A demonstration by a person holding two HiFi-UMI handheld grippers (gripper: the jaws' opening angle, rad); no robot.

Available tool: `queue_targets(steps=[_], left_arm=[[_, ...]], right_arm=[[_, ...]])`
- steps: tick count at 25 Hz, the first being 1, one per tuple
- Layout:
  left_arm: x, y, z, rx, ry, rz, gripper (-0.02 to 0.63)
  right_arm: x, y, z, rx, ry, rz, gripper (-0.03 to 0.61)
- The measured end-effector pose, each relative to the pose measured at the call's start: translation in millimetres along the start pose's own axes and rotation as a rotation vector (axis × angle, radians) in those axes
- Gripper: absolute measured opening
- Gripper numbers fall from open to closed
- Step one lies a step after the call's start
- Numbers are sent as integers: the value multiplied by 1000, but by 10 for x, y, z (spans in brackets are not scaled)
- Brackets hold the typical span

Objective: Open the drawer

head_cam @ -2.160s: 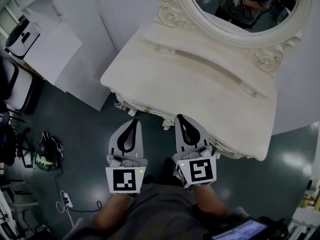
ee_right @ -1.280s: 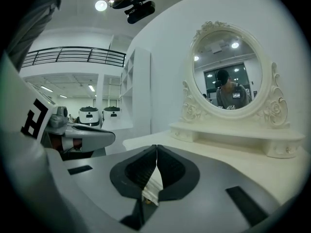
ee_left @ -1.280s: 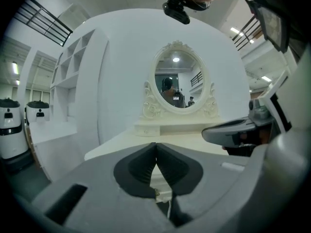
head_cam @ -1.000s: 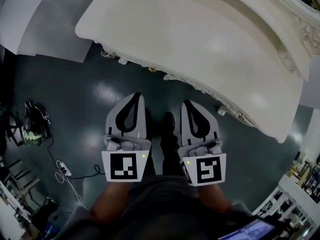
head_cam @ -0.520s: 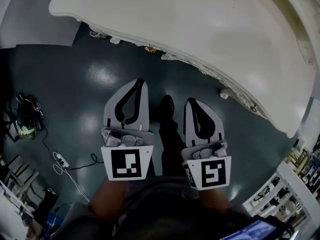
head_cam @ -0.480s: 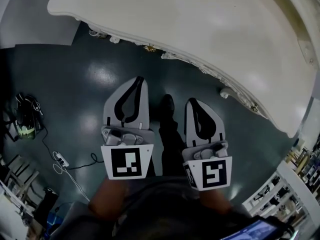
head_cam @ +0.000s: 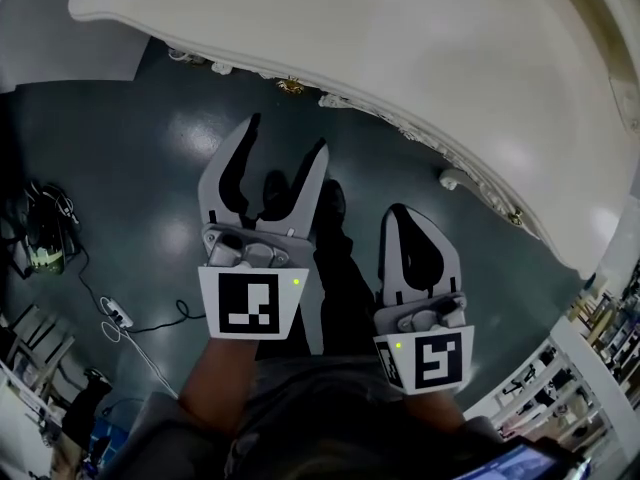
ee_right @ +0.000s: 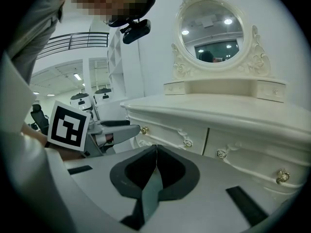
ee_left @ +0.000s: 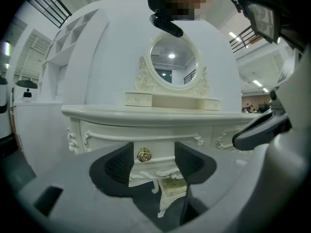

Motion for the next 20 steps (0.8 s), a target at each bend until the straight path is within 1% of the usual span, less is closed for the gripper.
queue_targets(steps=[3,12,20], left_arm=[[-22,-61,-48,-18,8,0,262],[-58,-119,-260,-2,13,8,295],[-77,-206,-424,-18,40,14,295]], right_arm=[[33,-3,2,-4,0,3,14],[150,7,-17,-23,-7,11,14],[249,31,-30,-30,-14,25,14]])
Point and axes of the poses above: the fingertips, and each gripper's own axes: z backward along the fingers, x to its right, y out of its top, the point moved 9 cm from there along z, backward along the fingers, and after that the axes turned 13 degrees about -z, right-handed, at the moved point
